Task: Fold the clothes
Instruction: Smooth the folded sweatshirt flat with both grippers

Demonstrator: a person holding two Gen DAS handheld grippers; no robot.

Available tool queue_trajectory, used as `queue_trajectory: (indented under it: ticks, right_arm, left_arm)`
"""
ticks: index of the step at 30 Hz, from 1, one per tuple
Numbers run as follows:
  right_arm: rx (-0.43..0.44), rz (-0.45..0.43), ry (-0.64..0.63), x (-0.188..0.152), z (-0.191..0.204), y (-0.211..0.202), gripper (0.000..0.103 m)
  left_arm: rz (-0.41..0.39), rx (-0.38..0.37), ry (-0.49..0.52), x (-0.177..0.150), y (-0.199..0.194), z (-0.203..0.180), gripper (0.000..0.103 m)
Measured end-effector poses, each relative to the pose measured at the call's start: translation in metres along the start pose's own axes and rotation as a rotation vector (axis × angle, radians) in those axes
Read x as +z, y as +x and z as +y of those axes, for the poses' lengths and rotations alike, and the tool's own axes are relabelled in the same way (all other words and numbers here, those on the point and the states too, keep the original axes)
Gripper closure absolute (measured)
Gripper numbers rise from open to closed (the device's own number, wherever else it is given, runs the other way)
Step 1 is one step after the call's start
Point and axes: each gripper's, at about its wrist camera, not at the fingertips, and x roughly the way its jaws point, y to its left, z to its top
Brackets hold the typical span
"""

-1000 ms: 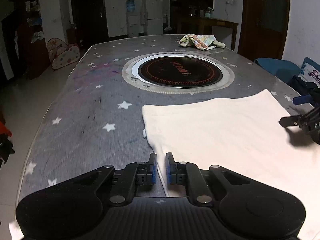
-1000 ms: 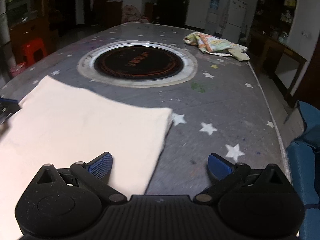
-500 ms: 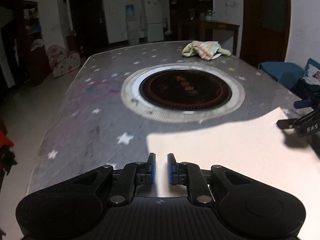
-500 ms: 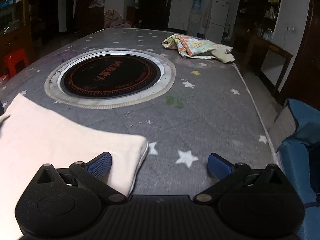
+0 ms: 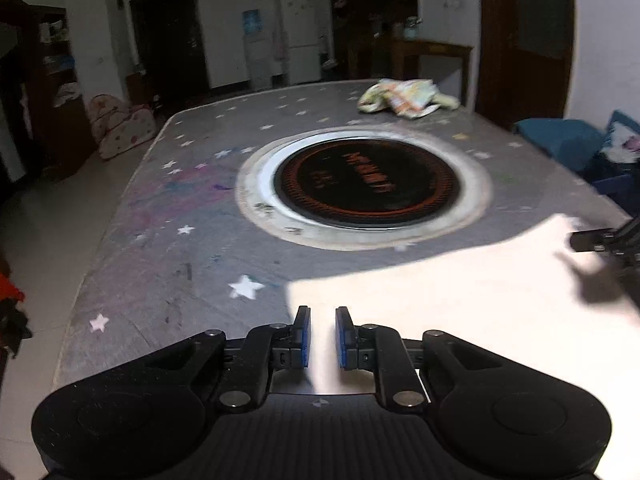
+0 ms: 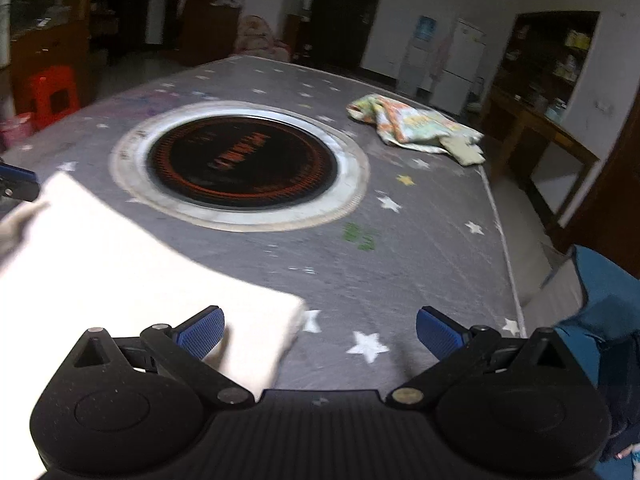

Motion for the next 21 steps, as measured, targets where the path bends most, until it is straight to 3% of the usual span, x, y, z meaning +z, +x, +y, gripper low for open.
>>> queue_trajectory:
  ticks: [10, 17, 21]
  right_arm:
    - [0.124, -0.032, -0.197, -0.027, 0.051, -0.052, 0.000]
    - [0.079, 0.039, -0.261, -0.060, 0.047, -0.062, 0.000]
    - [0.044, 0.037, -0.210, -0.069, 0.030, -0.079, 0.000]
  left_arm:
    - [-0.026, -0.190, -0.011, -0.058, -0.070, -0.032, 0.091]
    - [0.008, -0.152, -0.045, -0.080, -0.066, -0.019, 0.092]
    - [0.012, -0.130, -0.045, -0.079, -0.069, -0.018, 0.091]
